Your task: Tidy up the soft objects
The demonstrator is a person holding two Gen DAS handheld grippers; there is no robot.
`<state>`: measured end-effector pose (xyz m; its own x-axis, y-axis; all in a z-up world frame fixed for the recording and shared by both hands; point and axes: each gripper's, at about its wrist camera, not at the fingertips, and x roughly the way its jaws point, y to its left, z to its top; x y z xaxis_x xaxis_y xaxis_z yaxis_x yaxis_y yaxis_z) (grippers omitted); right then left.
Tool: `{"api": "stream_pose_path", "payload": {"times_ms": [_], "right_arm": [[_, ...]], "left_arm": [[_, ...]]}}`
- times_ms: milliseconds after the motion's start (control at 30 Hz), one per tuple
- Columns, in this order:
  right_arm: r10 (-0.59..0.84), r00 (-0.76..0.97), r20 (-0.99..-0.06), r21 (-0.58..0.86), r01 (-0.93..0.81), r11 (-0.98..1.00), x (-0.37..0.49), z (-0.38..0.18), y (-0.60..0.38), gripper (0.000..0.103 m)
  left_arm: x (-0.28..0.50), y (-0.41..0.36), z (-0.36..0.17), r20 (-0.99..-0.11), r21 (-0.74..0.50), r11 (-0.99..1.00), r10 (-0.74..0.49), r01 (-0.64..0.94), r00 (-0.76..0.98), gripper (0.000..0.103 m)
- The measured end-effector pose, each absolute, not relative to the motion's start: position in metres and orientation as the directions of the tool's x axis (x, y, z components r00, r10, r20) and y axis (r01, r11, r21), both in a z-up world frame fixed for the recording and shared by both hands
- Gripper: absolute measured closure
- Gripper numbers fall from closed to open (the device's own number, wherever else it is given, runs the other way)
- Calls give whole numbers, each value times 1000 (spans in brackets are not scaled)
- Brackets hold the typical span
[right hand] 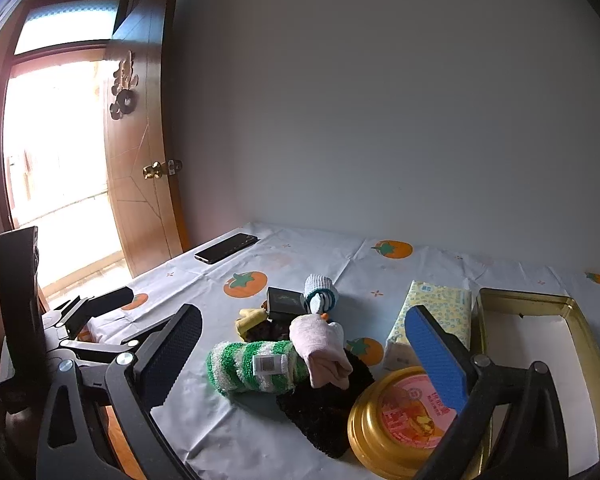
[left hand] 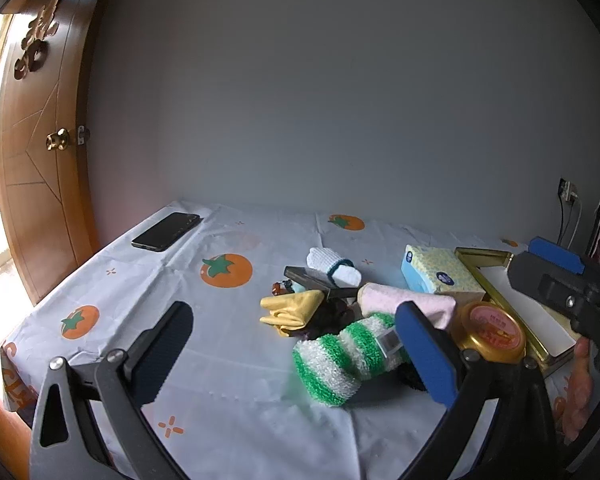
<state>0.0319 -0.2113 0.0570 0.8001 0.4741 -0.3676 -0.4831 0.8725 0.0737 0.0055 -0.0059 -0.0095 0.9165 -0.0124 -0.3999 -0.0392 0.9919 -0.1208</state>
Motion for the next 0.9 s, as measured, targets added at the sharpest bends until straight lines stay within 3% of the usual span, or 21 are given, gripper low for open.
{"api": "stream_pose_path", "payload": {"times_ms": [900], "right_arm": [[485, 792, -371, 103, -484, 869, 28, 45, -213, 0]], "left_arm": [[5, -10, -10, -404, -112, 993, -8, -41, 915, 0]]}}
